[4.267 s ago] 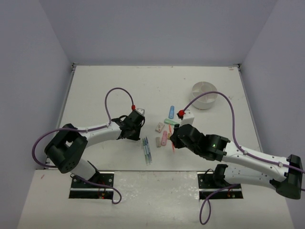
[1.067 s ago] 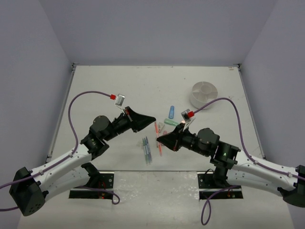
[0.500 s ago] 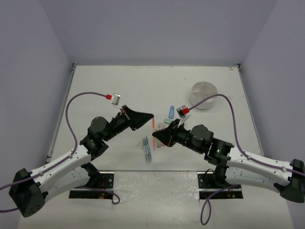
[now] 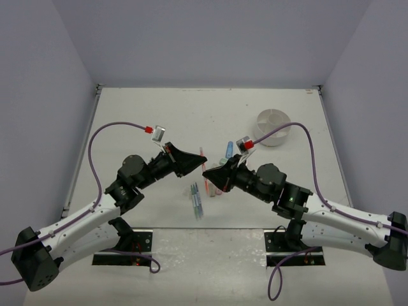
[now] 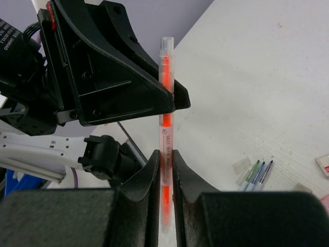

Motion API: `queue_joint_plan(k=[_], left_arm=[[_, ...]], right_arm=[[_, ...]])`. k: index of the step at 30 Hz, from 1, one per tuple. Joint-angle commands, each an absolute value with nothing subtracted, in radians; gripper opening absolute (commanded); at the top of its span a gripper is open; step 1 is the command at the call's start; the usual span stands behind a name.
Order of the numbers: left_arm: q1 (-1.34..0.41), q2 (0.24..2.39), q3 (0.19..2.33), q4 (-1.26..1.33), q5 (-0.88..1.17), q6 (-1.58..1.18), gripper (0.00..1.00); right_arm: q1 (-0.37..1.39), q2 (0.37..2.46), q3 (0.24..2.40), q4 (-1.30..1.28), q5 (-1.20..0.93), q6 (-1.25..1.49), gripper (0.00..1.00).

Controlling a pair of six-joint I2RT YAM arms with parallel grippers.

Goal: Sort the stationery into containers
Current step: Close the pen cap on the pen.

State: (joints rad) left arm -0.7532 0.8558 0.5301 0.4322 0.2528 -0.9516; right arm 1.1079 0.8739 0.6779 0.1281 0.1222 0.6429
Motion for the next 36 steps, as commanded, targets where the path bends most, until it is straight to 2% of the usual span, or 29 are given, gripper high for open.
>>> queue_joint_plan(k=[1, 2, 4, 8, 10, 11, 13, 15, 17, 18, 19, 20, 22, 26, 32, 36], left_arm=[[-0.753, 0.853, 0.544, 0.495, 0.328, -0.939, 0.04], [-0.753, 0.856, 0.542, 0.511, 0.342, -0.942, 0.0], [-0.754, 0.862, 0.541, 0.542, 0.379, -0.947, 0.0], [-0.753, 0.839, 0.541, 0.574, 0.389, -0.936, 0.0], [-0.753, 0.827, 0.544, 0.583, 0.393, -0.931, 0.0], [-0.753, 0.822, 0.546, 0.586, 0.393, -0.929, 0.0], [-0.753, 0.807, 0.552, 0.59, 0.395, -0.917, 0.0], [-0.753, 0.788, 0.55, 0.59, 0.39, -0.91, 0.0], [-0.753, 0.772, 0.549, 0.583, 0.378, -0.903, 0.0], [-0.753, 0.768, 0.553, 0.572, 0.372, -0.896, 0.0], [-0.754, 0.764, 0.556, 0.555, 0.365, -0.889, 0.0], [-0.755, 0.761, 0.561, 0.529, 0.355, -0.878, 0.08], [-0.755, 0.756, 0.578, 0.474, 0.329, -0.853, 0.42], [-0.753, 0.759, 0.631, 0.377, 0.29, -0.803, 0.58], [-0.755, 0.79, 0.725, 0.302, 0.259, -0.753, 0.62], [-0.753, 0.83, 0.763, 0.268, 0.274, -0.739, 0.55]], right_arm=[[1.109, 0.896, 0.755, 0.199, 0.154, 0.621, 0.0], [1.109, 0.914, 0.762, 0.198, 0.149, 0.618, 0.0], [1.109, 0.941, 0.779, 0.19, 0.127, 0.611, 0.01], [1.109, 0.99, 0.796, 0.194, 0.045, 0.607, 0.29], [1.109, 1.011, 0.794, 0.207, 0.009, 0.61, 0.38], [1.109, 1.02, 0.793, 0.212, 0.005, 0.612, 0.38], [1.109, 1.042, 0.79, 0.227, -0.036, 0.619, 0.26], [1.109, 1.051, 0.785, 0.243, -0.043, 0.623, 0.19], [1.109, 1.052, 0.785, 0.247, -0.044, 0.624, 0.03], [1.108, 1.05, 0.785, 0.248, -0.044, 0.623, 0.01], [1.108, 1.048, 0.785, 0.249, -0.045, 0.622, 0.0], [1.109, 1.045, 0.786, 0.249, -0.047, 0.619, 0.0], [1.109, 1.041, 0.79, 0.243, -0.051, 0.609, 0.0], [1.109, 1.039, 0.802, 0.208, -0.064, 0.579, 0.0], [1.109, 1.034, 0.802, 0.187, -0.085, 0.557, 0.0], [1.109, 1.032, 0.812, 0.166, -0.087, 0.547, 0.0]])
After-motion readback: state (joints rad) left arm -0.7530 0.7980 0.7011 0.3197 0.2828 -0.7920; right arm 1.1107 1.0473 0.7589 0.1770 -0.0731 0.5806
